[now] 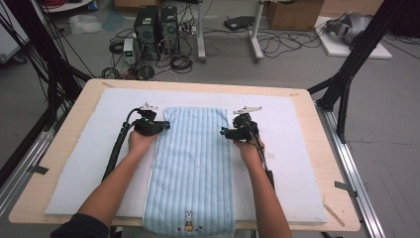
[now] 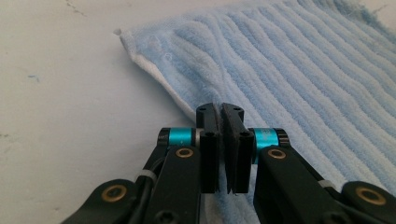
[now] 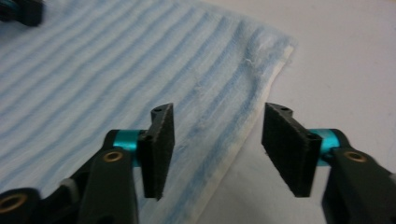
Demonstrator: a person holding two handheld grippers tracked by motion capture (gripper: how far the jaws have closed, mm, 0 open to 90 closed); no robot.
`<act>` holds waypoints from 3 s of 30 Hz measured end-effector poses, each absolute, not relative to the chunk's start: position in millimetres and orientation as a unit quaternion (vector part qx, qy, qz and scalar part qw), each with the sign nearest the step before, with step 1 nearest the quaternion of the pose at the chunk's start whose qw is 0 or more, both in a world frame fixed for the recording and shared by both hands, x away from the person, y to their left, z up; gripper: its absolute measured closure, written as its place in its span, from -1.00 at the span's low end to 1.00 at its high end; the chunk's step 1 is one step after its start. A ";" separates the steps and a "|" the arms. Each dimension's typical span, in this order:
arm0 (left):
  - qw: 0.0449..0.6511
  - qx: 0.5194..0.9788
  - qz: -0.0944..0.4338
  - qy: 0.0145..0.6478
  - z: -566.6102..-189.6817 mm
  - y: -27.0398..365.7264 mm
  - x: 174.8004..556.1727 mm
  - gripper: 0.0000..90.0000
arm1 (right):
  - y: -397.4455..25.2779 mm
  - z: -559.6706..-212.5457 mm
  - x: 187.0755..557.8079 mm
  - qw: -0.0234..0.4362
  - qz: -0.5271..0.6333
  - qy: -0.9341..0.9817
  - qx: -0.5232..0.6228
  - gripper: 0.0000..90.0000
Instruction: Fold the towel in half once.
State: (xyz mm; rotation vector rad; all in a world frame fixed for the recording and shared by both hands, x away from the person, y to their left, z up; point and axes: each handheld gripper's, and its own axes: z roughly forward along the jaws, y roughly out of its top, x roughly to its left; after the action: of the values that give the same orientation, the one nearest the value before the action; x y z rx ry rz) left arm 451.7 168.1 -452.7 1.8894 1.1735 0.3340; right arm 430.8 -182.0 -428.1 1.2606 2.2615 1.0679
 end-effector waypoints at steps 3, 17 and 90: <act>0.433 0.757 0.128 0.472 -452.7 169.7 452.3 0.90 | -173.9 -434.9 443.8 0.171 0.343 0.804 0.455 0.22; 0.481 0.708 0.109 0.506 -440.9 183.4 471.6 0.91 | -165.3 -429.9 466.1 0.200 0.353 0.800 0.442 0.89; 0.508 0.728 0.092 0.450 -432.0 206.3 373.7 -0.04 | -204.5 -413.2 361.0 0.149 0.445 0.756 0.457 0.00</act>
State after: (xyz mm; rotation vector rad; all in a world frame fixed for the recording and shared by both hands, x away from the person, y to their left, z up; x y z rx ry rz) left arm 373.7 206.3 -432.0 1.7549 1.0853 0.2208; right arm 361.0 -204.5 -413.2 1.3134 2.1719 1.2775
